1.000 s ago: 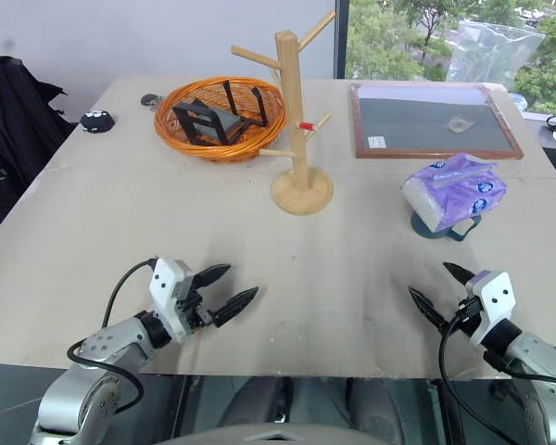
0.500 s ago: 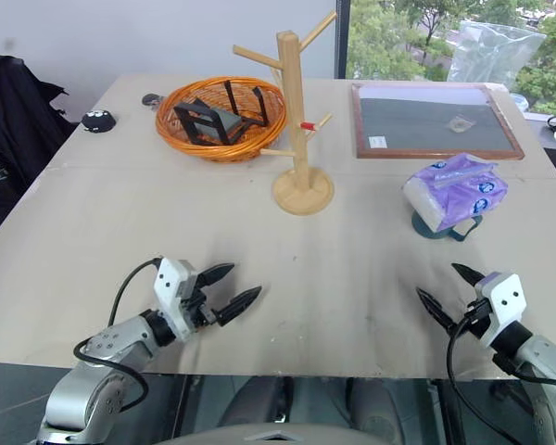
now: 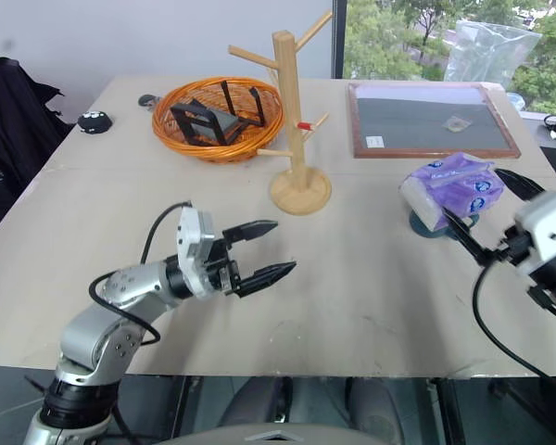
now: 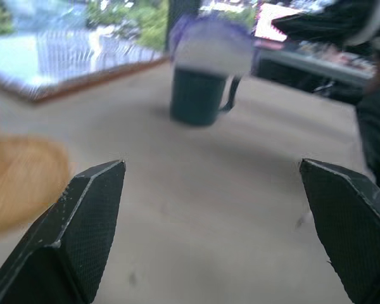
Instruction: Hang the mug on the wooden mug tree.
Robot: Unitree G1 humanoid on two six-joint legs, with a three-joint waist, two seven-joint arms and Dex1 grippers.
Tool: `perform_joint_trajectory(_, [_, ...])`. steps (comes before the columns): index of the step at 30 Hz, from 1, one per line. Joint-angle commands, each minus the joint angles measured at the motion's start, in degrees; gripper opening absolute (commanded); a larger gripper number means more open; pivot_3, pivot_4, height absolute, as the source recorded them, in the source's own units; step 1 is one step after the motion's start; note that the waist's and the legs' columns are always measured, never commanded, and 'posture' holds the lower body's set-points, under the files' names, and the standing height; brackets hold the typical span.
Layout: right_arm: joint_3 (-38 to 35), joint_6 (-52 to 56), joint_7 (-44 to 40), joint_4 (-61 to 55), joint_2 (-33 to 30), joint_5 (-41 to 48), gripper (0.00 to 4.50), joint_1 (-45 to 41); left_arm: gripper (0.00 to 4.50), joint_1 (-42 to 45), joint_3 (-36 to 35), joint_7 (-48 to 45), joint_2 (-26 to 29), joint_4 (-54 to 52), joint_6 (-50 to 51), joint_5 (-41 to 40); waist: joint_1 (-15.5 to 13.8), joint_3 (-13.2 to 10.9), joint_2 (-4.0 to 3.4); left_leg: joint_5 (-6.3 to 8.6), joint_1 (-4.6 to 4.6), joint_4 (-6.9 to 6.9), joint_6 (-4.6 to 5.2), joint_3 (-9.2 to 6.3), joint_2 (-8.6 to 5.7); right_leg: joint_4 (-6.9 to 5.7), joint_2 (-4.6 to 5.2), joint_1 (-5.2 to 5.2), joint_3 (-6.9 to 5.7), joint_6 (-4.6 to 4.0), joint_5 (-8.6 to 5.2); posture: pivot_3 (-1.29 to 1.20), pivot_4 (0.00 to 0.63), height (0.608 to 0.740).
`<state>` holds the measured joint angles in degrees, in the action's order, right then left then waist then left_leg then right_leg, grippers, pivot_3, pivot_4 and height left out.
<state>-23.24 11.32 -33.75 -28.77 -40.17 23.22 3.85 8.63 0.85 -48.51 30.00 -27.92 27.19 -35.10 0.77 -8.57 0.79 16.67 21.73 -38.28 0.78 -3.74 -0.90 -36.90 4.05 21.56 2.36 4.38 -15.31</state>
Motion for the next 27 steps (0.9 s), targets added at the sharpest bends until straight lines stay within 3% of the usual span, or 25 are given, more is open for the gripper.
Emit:
perform_joint_trajectory(1, [3.3, 1.7, 2.1, -0.6, 0.5, -2.1, 4.48, -2.9, 4.50, 2.0, 0.4, -0.4, 1.0, -2.8, 1.0, -1.3, -0.1, 0.0, -0.01, -0.01, 0.03, 0.01, -0.03, 0.00, -0.02, 0.02, 0.01, 0.03, 0.01, 0.00, 0.00, 0.00, 0.150, 0.740])
perform_joint_trajectory(9, [9.2, -1.4, 4.3, 8.1, 2.0, -11.3, 4.48, -6.7, 4.50, 4.8, 0.1, 2.1, 1.9, -5.7, 3.2, -1.7, -0.1, -0.1, 0.06, -0.15, 0.15, -0.01, -0.26, 0.01, -0.08, 0.07, 0.05, 0.11, 0.01, 0.01, 0.00, 0.00, 0.150, 0.740])
perform_joint_trajectory(11, [9.7, -2.1, 3.4, 8.8, 2.0, -11.6, 3.95, -6.6, 4.50, 4.5, 0.1, 2.4, 2.0, -6.1, 3.3, -1.6, -0.1, -0.1, 0.06, -0.15, 0.13, 0.00, -0.26, 0.02, -0.07, 0.05, 0.03, 0.11, 0.02, 0.01, 0.00, 0.00, 0.150, 0.740])
perform_joint_trajectory(14, [10.1, -3.3, 2.7, 9.3, 2.1, -12.2, 2.77, -6.8, 4.50, 4.0, 0.1, 2.7, 2.2, -6.4, 3.2, -1.5, 0.0, -0.1, 0.06, -0.15, 0.10, 0.00, -0.25, 0.02, -0.05, 0.03, 0.01, 0.10, 0.02, 0.01, 0.00, 0.00, 0.150, 0.740])
perform_joint_trajectory(19, [10.1, -5.1, 2.3, 10.1, 2.0, -13.1, 0.23, -7.2, 4.50, 3.9, 0.4, 2.9, 2.1, -6.2, 2.9, -1.3, -0.1, -0.1, 0.06, -0.15, 0.11, -0.01, -0.26, 0.02, -0.04, 0.03, 0.02, 0.10, 0.03, 0.01, 0.00, 0.00, 0.150, 0.740])
perform_joint_trajectory(24, [7.2, -6.7, 3.2, 8.8, 1.8, -13.0, 0.10, -6.8, 4.50, 4.5, 1.1, 1.9, 1.9, -5.3, 2.4, -1.2, -0.1, -0.1, 0.06, -0.15, 0.11, -0.01, -0.26, 0.02, -0.05, 0.03, 0.02, 0.10, 0.03, 0.01, 0.00, 0.00, 0.150, 0.740])
perform_joint_trajectory(27, [-0.1, -5.9, 4.6, 5.0, 1.2, -12.3, 0.10, -3.0, 4.50, 6.1, 2.6, -0.2, 1.7, -3.9, 2.2, -1.6, -0.7, -0.1, 0.02, -0.15, 0.16, -0.01, -0.26, -0.03, -0.05, 0.04, 0.05, 0.11, -0.02, 0.01, 0.00, 0.00, 0.150, 0.740])
